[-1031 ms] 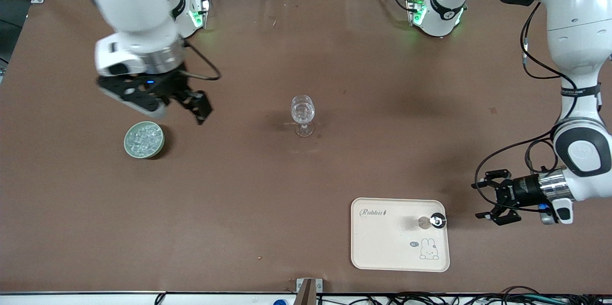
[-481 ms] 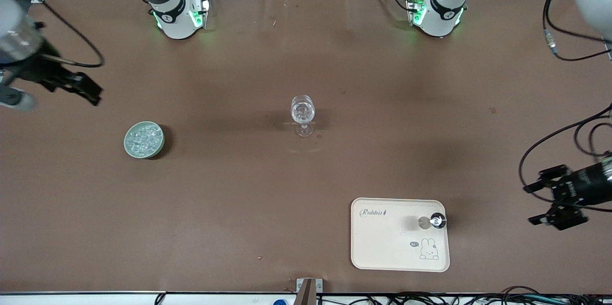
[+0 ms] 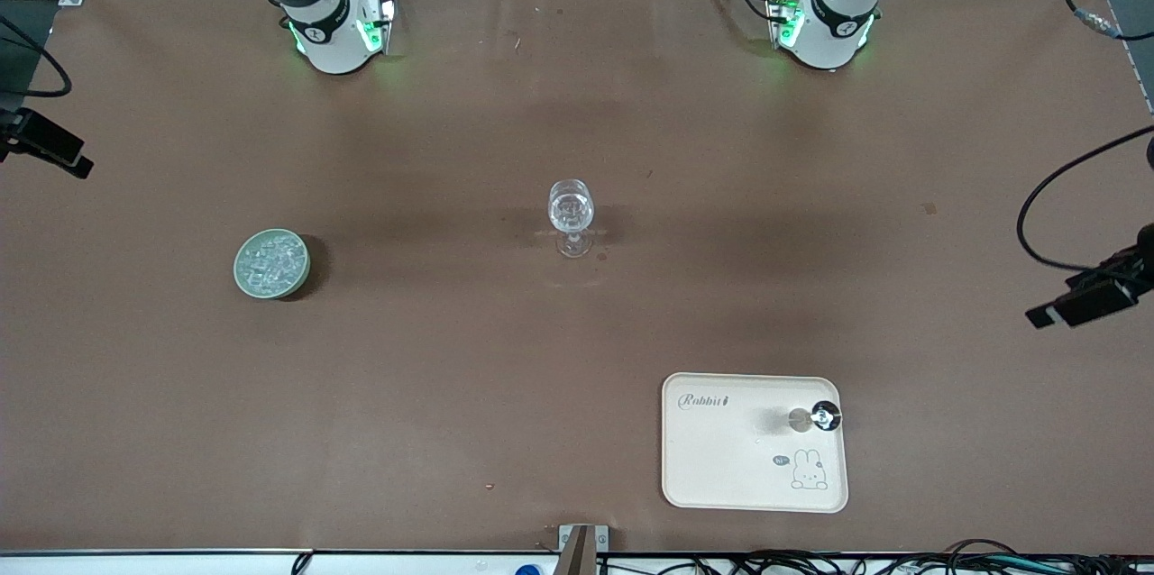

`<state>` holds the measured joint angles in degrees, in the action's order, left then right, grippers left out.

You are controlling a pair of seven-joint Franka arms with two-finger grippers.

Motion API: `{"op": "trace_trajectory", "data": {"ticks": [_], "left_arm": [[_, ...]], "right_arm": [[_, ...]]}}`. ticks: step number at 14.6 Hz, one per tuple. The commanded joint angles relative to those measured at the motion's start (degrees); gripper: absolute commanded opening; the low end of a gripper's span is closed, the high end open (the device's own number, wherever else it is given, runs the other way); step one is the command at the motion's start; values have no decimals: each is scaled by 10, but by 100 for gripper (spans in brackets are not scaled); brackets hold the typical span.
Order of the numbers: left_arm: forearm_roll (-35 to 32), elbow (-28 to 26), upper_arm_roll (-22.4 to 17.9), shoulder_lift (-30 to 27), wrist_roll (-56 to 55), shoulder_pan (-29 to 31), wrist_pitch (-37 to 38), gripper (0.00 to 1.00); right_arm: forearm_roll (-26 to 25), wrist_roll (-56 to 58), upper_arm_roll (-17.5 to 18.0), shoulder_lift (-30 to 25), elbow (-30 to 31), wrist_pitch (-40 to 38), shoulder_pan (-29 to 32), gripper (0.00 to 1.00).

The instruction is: Pour wine and add ice with both arms

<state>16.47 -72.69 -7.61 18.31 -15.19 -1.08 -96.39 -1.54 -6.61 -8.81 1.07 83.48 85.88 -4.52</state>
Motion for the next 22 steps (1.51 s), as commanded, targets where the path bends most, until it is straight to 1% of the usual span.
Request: {"op": "trace_trajectory", "data": {"ticks": [1, 3, 5, 8, 10, 13, 14, 16, 18, 22], "left_arm": [[-56, -49, 23, -64, 72, -9, 1, 100], [-100, -71, 53, -103, 83, -10, 9, 100], [-128, -126, 80, -163, 85, -10, 9, 100], [-130, -199, 87, -234, 95, -23, 8, 99], [-130, -235, 85, -262, 96, -31, 4, 99], [-131, -239, 83, -258, 96, -33, -9, 99], [-137, -231, 84, -244, 94, -35, -12, 98], [-142, -196, 86, -213, 92, -35, -8, 98], [-143, -171, 86, -191, 92, -34, -6, 98], [-141, -168, 87, -180, 85, -34, -6, 98]], "right_arm": [[8, 7, 64, -12, 12, 11, 58, 100], [9, 7, 63, -12, 12, 11, 57, 100], [7, 7, 63, -12, 12, 12, 54, 100], [2, 12, 61, -12, 12, 7, 53, 100], [1, 42, 59, -12, 12, 7, 57, 100], [0, 49, 59, -12, 12, 6, 59, 100], [0, 49, 59, -12, 12, 6, 59, 100], [0, 49, 59, -12, 12, 4, 59, 100], [2, 49, 48, -12, 12, 4, 57, 100], [5, 49, 44, -12, 12, 4, 57, 100]]}}
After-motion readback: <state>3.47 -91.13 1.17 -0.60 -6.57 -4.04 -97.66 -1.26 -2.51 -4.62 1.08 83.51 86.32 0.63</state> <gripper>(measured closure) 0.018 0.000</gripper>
